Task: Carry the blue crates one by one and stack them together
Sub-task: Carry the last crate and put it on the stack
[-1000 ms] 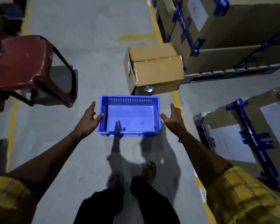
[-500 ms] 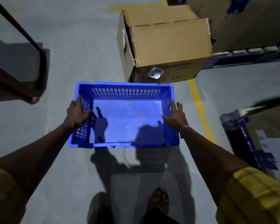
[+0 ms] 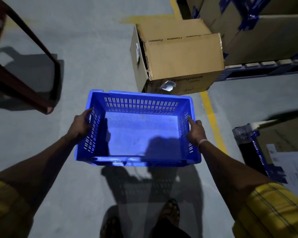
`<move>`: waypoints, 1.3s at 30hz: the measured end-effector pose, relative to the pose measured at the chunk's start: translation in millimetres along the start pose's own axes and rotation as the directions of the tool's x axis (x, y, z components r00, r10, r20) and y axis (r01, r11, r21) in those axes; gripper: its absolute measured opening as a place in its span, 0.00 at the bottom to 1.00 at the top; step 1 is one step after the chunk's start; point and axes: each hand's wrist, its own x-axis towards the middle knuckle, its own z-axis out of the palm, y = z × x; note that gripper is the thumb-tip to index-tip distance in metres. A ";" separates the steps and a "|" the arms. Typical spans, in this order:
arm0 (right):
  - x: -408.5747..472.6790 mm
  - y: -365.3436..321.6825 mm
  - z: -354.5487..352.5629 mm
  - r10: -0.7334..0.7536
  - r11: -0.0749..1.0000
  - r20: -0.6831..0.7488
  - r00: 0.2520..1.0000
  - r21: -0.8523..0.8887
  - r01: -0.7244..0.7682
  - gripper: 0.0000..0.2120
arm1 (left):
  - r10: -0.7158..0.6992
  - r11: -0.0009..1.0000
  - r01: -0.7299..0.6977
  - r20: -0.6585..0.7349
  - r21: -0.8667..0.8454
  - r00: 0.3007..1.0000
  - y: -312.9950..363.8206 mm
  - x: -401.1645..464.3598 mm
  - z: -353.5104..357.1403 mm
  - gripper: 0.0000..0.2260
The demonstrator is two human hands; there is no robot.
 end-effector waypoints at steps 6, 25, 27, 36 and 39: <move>-69.2 -30.6 -81.8 0.010 1.000 -0.023 1.000 -0.026 -0.011 0.34 | 0.118 0.991 -0.120 0.034 0.053 0.992 58.0 -49.0 -72.0 0.33; -354.7 -130.9 -351.3 -0.073 0.997 -0.306 0.949 -0.059 0.058 0.34 | 0.433 0.873 -0.423 0.016 0.243 0.901 265.6 -253.7 -299.9 0.36; -387.0 -128.4 -362.9 -0.058 0.998 -0.341 0.938 -0.035 0.049 0.33 | 0.473 0.858 -0.462 0.010 0.226 0.881 278.4 -275.0 -314.1 0.34; -510.8 -99.5 -389.6 0.068 0.996 -0.417 0.906 0.073 -0.041 0.32 | 0.575 0.798 -0.572 0.044 0.189 0.817 324.1 -363.8 -353.6 0.32; -547.6 -84.4 -388.7 0.076 0.994 -0.437 0.896 0.108 -0.032 0.31 | 0.605 0.774 -0.604 0.062 0.191 0.794 326.5 -381.0 -356.6 0.33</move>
